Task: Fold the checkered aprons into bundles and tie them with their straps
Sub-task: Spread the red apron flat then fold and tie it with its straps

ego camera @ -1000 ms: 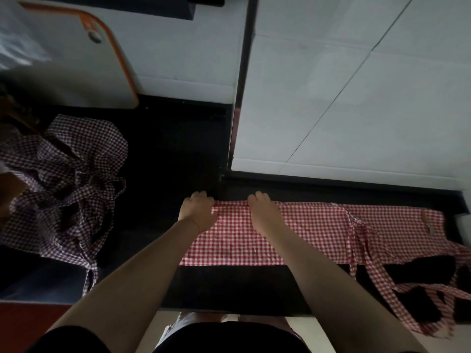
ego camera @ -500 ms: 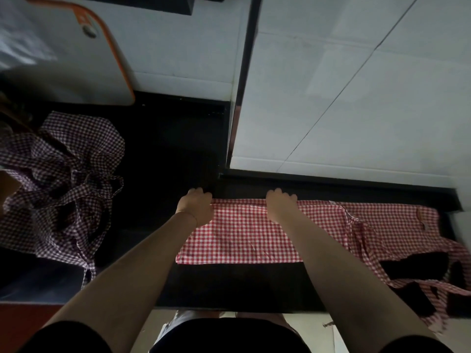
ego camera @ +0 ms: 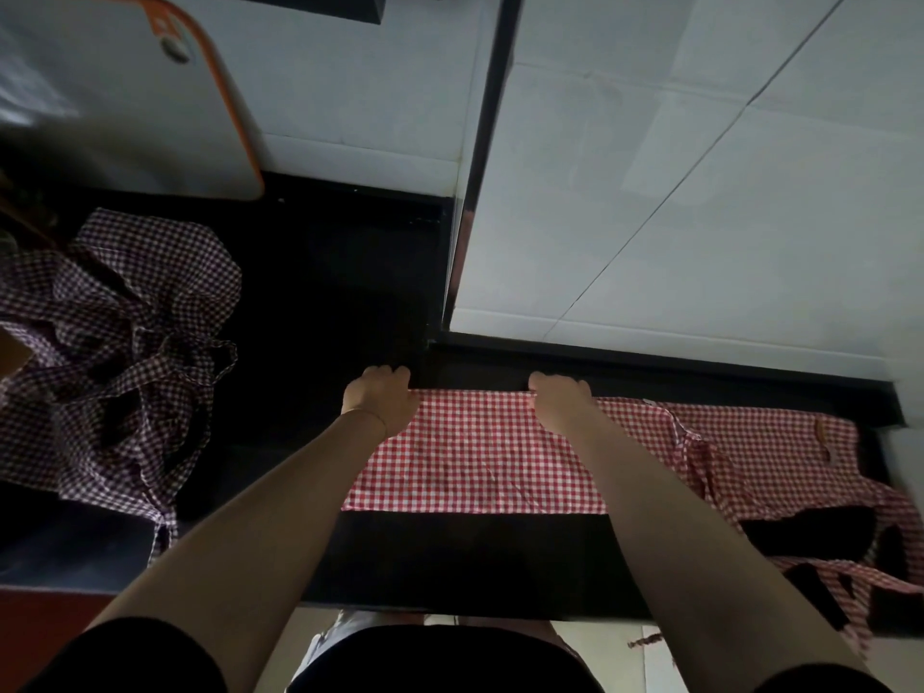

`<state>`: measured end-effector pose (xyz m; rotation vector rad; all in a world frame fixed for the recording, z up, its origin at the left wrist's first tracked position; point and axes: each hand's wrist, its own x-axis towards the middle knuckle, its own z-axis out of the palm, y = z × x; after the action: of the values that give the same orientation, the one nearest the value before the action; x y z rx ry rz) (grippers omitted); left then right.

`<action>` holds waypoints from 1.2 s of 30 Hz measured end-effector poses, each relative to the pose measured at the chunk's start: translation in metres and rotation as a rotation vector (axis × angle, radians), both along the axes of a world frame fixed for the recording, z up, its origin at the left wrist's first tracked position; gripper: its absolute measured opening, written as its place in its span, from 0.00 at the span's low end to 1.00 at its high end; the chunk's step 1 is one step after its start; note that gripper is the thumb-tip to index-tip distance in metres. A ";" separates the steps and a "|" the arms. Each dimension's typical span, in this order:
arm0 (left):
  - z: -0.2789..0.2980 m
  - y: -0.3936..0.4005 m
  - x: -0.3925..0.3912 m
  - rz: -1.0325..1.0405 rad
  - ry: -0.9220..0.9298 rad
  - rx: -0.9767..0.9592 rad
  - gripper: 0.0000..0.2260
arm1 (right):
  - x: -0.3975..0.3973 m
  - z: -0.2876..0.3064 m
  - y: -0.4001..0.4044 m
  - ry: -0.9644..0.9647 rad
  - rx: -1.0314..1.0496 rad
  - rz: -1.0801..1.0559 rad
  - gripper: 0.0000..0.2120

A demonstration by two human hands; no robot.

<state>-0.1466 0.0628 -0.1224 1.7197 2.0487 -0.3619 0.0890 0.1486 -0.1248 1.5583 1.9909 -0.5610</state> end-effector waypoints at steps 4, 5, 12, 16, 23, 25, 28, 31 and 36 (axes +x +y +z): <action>-0.005 -0.001 0.004 0.070 0.151 -0.024 0.14 | -0.005 -0.009 -0.007 0.010 0.121 0.049 0.14; -0.004 -0.003 0.007 0.077 0.205 0.021 0.15 | -0.005 -0.009 -0.010 0.038 0.165 0.040 0.16; 0.004 0.001 0.083 -0.063 -0.085 0.220 0.12 | 0.040 0.004 -0.031 0.121 0.543 -0.051 0.17; 0.015 0.017 0.154 -0.094 -0.278 0.058 0.14 | 0.115 0.016 -0.033 -0.017 0.465 -0.469 0.08; 0.017 0.031 0.236 -0.146 -0.317 -0.035 0.25 | 0.180 0.006 -0.037 -0.067 0.027 -0.600 0.29; 0.016 0.035 0.263 -0.141 -0.281 -0.031 0.28 | 0.189 -0.001 -0.033 0.004 -0.007 -0.549 0.16; 0.008 0.038 0.298 -0.152 -0.207 -0.084 0.37 | 0.210 -0.007 -0.027 0.109 -0.053 -0.512 0.06; -0.002 0.040 0.317 -0.136 -0.095 -0.104 0.45 | 0.236 0.002 -0.014 0.269 -0.226 -0.676 0.03; -0.003 0.040 0.321 -0.197 -0.026 -0.143 0.50 | 0.295 0.025 0.031 0.439 -0.346 -1.006 0.05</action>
<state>0.1741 0.1024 -0.1256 1.8311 1.7935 -0.5315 0.3838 0.1801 -0.0996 2.2549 1.1060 -1.6407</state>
